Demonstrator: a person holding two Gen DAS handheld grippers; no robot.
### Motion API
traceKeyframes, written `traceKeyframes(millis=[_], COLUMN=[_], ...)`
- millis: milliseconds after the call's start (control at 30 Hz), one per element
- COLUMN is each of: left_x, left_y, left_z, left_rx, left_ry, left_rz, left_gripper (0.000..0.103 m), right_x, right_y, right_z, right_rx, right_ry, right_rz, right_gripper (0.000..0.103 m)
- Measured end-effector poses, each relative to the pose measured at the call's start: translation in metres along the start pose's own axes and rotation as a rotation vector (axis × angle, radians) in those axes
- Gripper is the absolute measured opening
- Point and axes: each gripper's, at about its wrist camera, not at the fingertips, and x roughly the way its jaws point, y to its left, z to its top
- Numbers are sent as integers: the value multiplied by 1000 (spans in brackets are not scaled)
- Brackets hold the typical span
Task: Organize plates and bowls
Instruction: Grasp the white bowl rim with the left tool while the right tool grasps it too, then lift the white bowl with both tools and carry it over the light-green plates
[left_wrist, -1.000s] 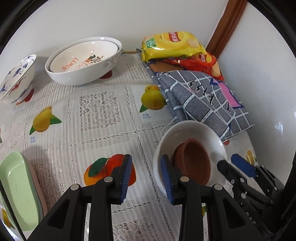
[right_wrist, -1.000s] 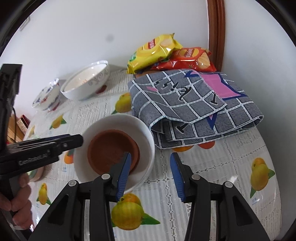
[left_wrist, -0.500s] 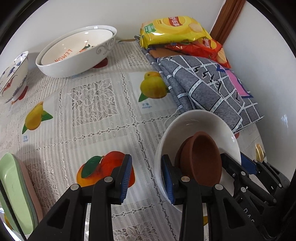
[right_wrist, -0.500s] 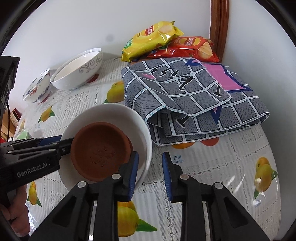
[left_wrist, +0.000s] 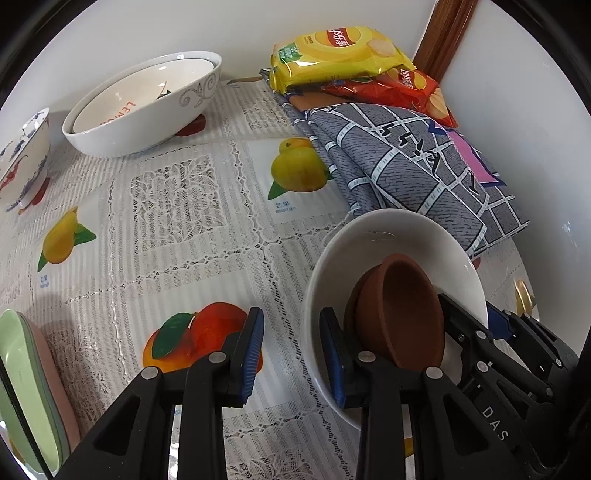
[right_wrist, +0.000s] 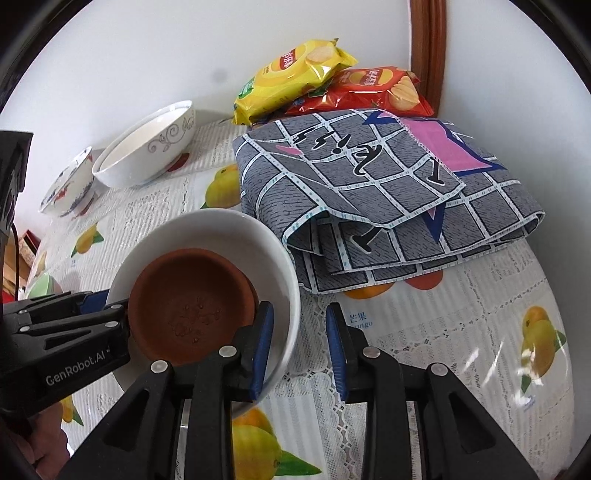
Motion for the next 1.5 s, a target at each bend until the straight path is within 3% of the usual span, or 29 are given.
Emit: traceKeyframes(millis=[133,333,867,1500], left_x=[0,-1,-17,-53], left_y=[1,-3,4,38], left_z=[0,-1,-13,-29], left_rx=[-13,-3,-22,-62], left_ry=[-4,-14,-44,-73], left_rz=[-19,-47,-56,-54], left_gripper=[25,13,9,8], right_x=[0,1,-10,-34], right_y=[0,2,3,40], right_z=[1,1,-6,-8], right_rx=[4,20,102,100], right_ry=[-4,0,-5,-10], right_rz=[0,25,36,62], right_gripper=[27,17,7,6])
